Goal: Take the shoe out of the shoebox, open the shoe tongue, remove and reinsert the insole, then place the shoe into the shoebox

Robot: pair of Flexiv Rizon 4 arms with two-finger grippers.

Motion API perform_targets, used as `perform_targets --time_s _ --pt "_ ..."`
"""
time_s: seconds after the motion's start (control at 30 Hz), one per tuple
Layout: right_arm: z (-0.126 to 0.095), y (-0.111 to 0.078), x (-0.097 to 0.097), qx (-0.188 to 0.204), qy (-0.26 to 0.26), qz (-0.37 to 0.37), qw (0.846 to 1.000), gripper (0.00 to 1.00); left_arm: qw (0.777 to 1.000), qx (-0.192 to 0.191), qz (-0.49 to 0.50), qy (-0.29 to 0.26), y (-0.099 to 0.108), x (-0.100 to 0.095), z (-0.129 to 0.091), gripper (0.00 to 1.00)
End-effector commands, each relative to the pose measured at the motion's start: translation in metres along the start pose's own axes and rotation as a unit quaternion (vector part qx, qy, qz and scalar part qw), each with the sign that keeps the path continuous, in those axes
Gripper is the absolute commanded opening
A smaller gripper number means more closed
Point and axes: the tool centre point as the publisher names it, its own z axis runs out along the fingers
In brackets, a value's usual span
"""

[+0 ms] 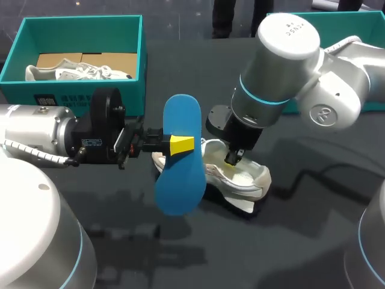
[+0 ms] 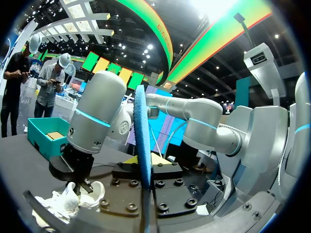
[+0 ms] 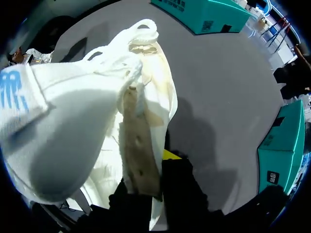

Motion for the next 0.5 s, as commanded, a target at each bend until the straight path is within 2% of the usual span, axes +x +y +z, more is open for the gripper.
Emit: perform_targets --time_s 0.03,0.13,0.23,0.3,0.4,0.47,0.5 --pt "-0.001 -0.003 0.001 -0.006 0.000 0.000 1.000 0.00 1.000 0.001 0.000 -0.002 0.002 0.001 0.001 0.00" --pt "-0.001 -0.003 0.001 -0.006 0.000 0.000 1.000 0.00 1.000 0.001 0.000 -0.002 0.002 0.001 0.001 0.00" --pt "-0.003 0.003 -0.004 0.002 -0.004 0.111 0.994 0.00 1.000 0.001 0.000 -0.002 0.002 0.001 0.001 0.00" --pt "-0.008 0.004 -0.008 -0.009 0.002 0.168 0.986 0.00 1.000 0.001 0.000 -0.002 0.002 0.001 0.001 0.00" --pt "-0.011 0.003 -0.005 -0.002 -0.012 0.242 0.970 0.00 1.000 0.001 0.000 -0.002 0.002 0.001 0.001 0.00" --pt "-0.013 0.001 -0.005 0.005 -0.049 0.304 0.951 0.00 1.000 0.001 0.000 -0.002 0.002 0.001 0.001 0.00" --pt "-0.015 0.000 -0.005 0.004 -0.066 0.313 0.947 0.00 1.000 0.001 0.000 -0.002 0.002 0.001 0.001 0.00"
